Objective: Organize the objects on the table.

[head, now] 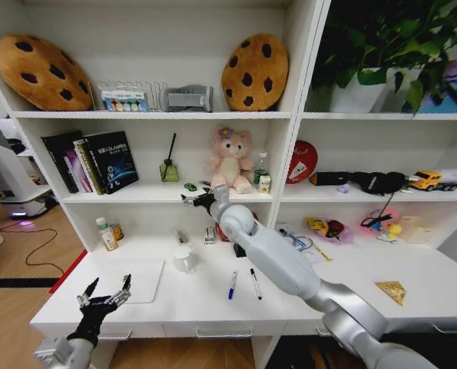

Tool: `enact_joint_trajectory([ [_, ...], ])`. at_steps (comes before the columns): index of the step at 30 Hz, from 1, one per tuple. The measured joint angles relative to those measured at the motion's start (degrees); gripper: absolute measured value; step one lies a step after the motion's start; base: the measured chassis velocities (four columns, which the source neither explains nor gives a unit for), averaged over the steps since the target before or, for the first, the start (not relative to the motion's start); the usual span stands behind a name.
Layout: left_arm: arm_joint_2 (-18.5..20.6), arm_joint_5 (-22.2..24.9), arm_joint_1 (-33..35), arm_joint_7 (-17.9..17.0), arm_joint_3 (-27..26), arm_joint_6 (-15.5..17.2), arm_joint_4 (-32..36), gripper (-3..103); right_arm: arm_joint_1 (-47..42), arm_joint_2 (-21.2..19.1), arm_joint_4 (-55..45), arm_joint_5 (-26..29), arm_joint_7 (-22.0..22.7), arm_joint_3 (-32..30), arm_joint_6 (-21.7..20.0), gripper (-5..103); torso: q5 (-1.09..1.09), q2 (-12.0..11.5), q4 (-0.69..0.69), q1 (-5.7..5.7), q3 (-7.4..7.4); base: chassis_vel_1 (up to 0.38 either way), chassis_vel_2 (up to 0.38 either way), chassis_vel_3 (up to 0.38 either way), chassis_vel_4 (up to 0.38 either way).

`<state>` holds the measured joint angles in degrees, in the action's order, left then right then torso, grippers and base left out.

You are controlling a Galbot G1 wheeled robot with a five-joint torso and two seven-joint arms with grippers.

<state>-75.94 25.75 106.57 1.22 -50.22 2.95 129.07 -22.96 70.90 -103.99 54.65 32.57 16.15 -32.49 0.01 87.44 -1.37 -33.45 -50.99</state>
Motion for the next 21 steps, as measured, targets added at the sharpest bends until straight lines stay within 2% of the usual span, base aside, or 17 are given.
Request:
enact_joint_trajectory([
  [1, 0.0, 0.0, 0.0, 0.0, 0.0, 0.0, 0.0, 100, 0.0, 0.0, 0.0, 0.0, 0.0, 0.0, 0.0, 100, 0.0, 0.0, 0.0, 0.0, 0.0, 0.0, 0.0, 0.0, 0.0],
  [3, 0.0, 0.0, 0.0, 0.0, 0.0, 0.0, 0.0, 100, -4.3, -1.0, -2.0, 0.6, 4.3, -1.6, 0.1, 100, 0.0, 0.0, -0.01, 0.0, 0.0, 0.0, 0.0, 0.0, 0.0],
  [4, 0.0, 0.0, 0.0, 0.0, 0.0, 0.0, 0.0, 100, -4.3, -1.0, -2.0, 0.6, 4.3, -1.6, 0.1, 100, 0.0, 0.0, -0.01, 0.0, 0.0, 0.0, 0.0, 0.0, 0.0],
  [6, 0.0, 0.0, 0.0, 0.0, 0.0, 0.0, 0.0, 100, -8.9, -1.5, -2.6, 1.1, 8.7, -3.2, 0.3, 100, 0.0, 0.0, -0.01, 0.0, 0.0, 0.0, 0.0, 0.0, 0.0],
  [7, 0.0, 0.0, 0.0, 0.0, 0.0, 0.0, 0.0, 100, -8.9, -1.5, -2.6, 1.1, 8.7, -3.2, 0.3, 100, 0.0, 0.0, -0.01, 0.0, 0.0, 0.0, 0.0, 0.0, 0.0],
  [9, 0.0, 0.0, 0.0, 0.0, 0.0, 0.0, 0.0, 100, -13.4, -1.5, -3.0, 1.2, 12.9, -4.7, 1.1, 100, 0.0, 0.0, 0.0, 0.0, 0.0, 0.0, 0.0, 0.0, 0.0],
  [10, 0.0, 0.0, 0.0, 0.0, 0.0, 0.0, 0.0, 100, -13.4, -1.5, -3.0, 1.2, 12.9, -4.7, 1.1, 100, 0.0, 0.0, 0.0, 0.0, 0.0, 0.0, 0.0, 0.0, 0.0],
  [12, 0.0, 0.0, 0.0, 0.0, 0.0, 0.0, 0.0, 100, -17.7, -0.6, -3.3, 1.2, 17.2, -5.1, 2.3, 100, -0.01, 0.0, 0.0, 0.0, 0.0, 0.0, 0.0, 0.0, 0.0],
  [13, 0.0, 0.0, 0.0, 0.0, 0.0, 0.0, 0.0, 100, -17.7, -0.6, -3.3, 1.2, 17.2, -5.1, 2.3, 100, -0.01, 0.0, 0.0, 0.0, 0.0, 0.0, 0.0, 0.0, 0.0],
  [16, 0.0, 0.0, 0.0, 0.0, 0.0, 0.0, 0.0, 100, -24.5, 1.1, -3.2, 1.1, 21.5, -5.6, 3.6, 100, -0.01, 0.0, 0.01, 0.0, 0.0, 0.0, 0.0, 0.0, 0.0],
  [21, 0.0, 0.0, 0.0, 0.0, 0.0, 0.0, 0.0, 100, -30.3, 1.4, -3.0, -1.9, 21.0, -7.1, 4.6, 100, -0.01, 0.0, -0.01, 0.0, 0.0, 0.0, 0.0, 0.0, 0.0],
])
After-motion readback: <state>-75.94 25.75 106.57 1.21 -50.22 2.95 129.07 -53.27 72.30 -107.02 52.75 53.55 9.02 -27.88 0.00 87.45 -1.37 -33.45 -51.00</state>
